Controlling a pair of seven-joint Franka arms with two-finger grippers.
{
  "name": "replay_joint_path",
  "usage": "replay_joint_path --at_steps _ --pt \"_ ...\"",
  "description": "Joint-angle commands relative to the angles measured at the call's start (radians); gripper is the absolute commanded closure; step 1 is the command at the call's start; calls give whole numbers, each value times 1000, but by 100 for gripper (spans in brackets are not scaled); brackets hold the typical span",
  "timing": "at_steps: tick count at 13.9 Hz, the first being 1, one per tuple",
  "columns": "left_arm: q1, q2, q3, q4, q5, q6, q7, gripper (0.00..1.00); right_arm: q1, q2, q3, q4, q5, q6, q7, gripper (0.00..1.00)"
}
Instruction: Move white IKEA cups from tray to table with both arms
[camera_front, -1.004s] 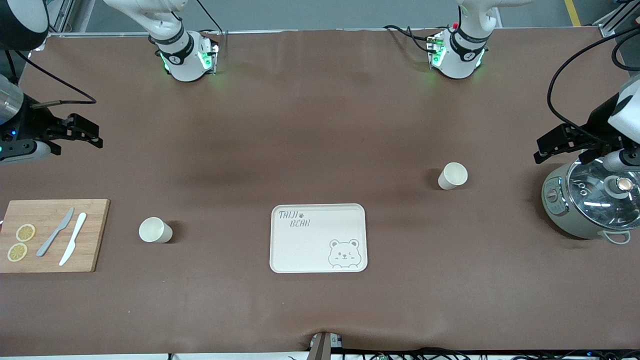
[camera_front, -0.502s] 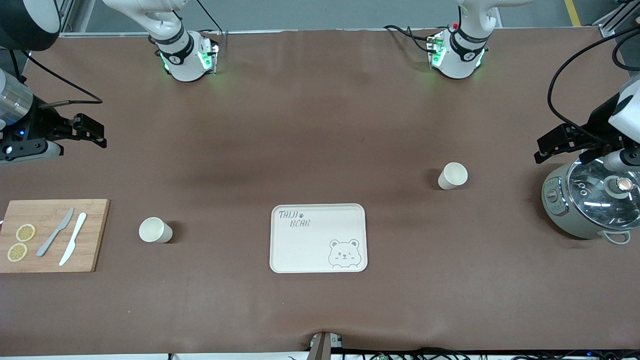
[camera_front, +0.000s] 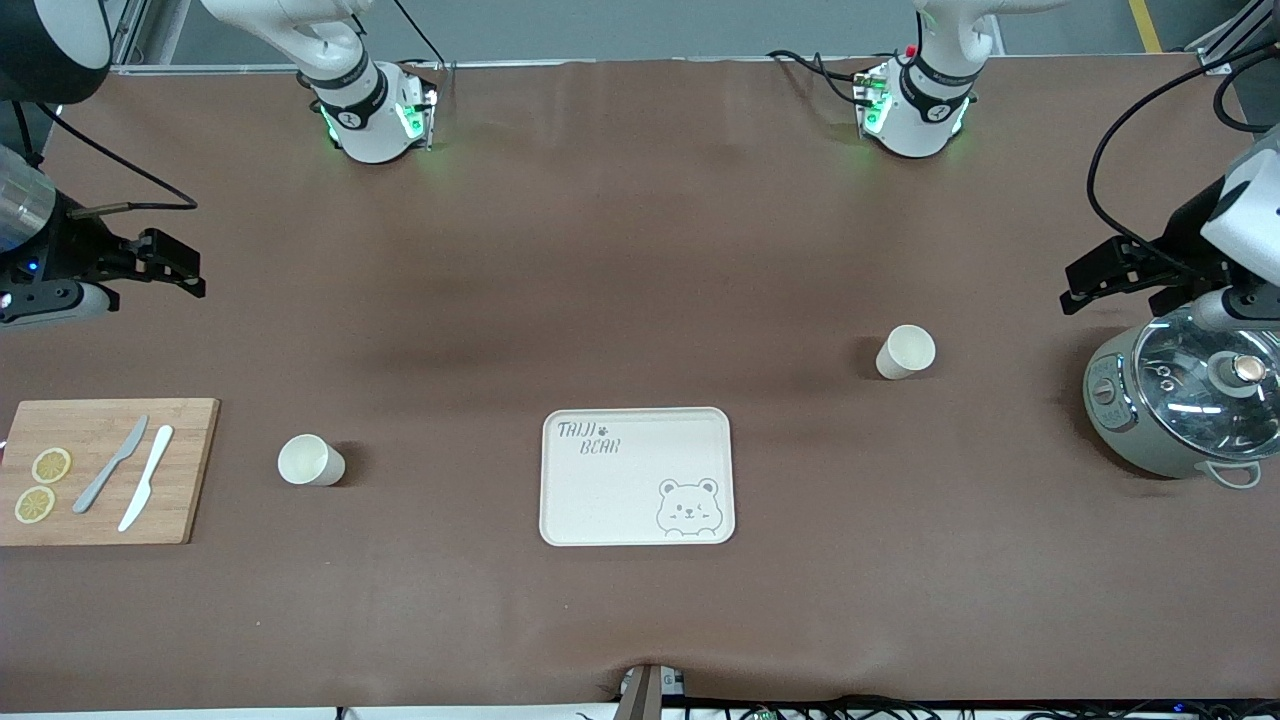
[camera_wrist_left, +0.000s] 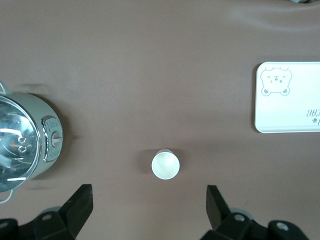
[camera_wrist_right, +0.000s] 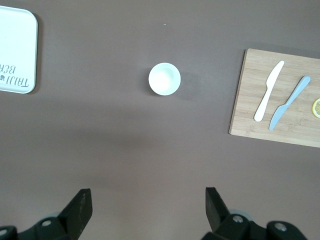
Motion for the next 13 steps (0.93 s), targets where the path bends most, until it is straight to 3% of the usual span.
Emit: replay_joint_path --at_steps 1,4,13 --pt "7 -44 -3 -51 -6 3 15 0 -6 -13 -7 -7 -8 2 14 0" --pt "7 -41 -1 -60 11 5 38 0 -36 -13 42 -9 -7 -2 17 0" --pt "5 -42 -3 -104 97 9 126 0 -62 -8 36 66 -14 -2 20 0"
